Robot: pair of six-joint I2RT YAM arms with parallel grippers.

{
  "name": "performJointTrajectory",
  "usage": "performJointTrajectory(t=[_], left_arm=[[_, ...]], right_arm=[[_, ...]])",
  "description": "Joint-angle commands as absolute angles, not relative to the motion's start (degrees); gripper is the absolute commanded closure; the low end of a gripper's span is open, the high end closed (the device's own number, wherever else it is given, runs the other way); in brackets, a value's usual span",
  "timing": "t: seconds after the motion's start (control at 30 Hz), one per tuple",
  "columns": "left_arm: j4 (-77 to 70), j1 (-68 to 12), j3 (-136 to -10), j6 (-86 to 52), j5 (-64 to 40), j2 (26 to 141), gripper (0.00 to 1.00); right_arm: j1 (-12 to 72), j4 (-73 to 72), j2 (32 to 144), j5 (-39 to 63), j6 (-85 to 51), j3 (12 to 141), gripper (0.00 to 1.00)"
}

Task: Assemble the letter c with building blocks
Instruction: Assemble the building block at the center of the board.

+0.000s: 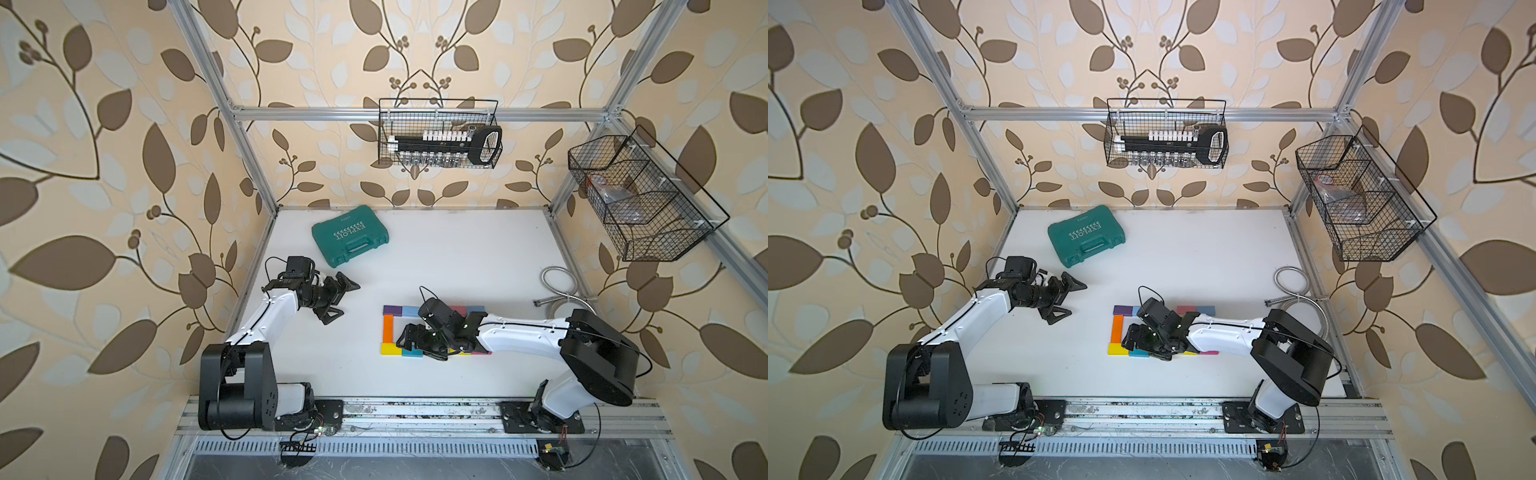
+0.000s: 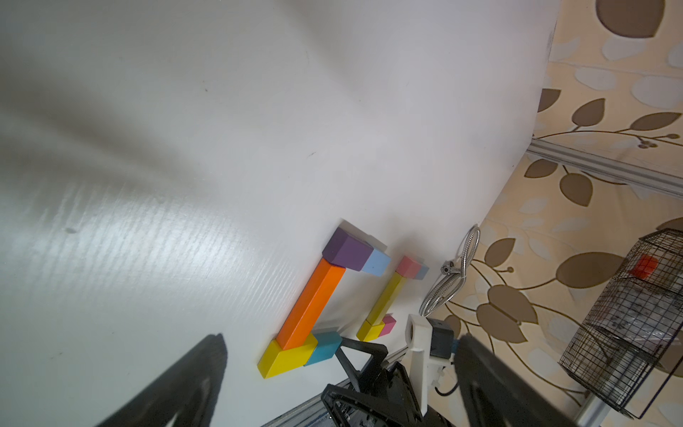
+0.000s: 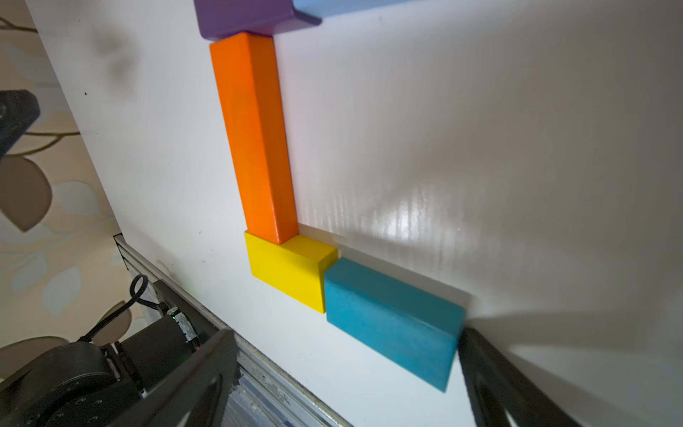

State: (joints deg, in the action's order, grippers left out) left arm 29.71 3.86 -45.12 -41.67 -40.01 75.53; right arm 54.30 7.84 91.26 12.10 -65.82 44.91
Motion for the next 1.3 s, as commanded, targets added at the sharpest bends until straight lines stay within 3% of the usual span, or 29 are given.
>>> performJointTrajectory(t=[0.0,0.33,0.57,1.27], left_arm=[[29.23,4.53,-44.8,-41.95,-39.74,74.62,0.01],[29.42,4.49,-44.8,-41.75,-39.81,74.36,0.01],[29.97,4.55,-45.39,-41.57,-39.73,74.27,0.01],[31.82,4.57,-46.76,-41.25,-39.37,73.13,0.01]], right_arm=[[54.4,9.85,92.89,12.04,-66.2,44.84,0.07],[55.08,13.81,89.74,9.28,-64.36,44.56,0.07],[60.64,19.44,85.69,5.36,-62.76,45.33,0.07],[63.62,16.52,96.11,7.03,-61.15,53.09,0.07]])
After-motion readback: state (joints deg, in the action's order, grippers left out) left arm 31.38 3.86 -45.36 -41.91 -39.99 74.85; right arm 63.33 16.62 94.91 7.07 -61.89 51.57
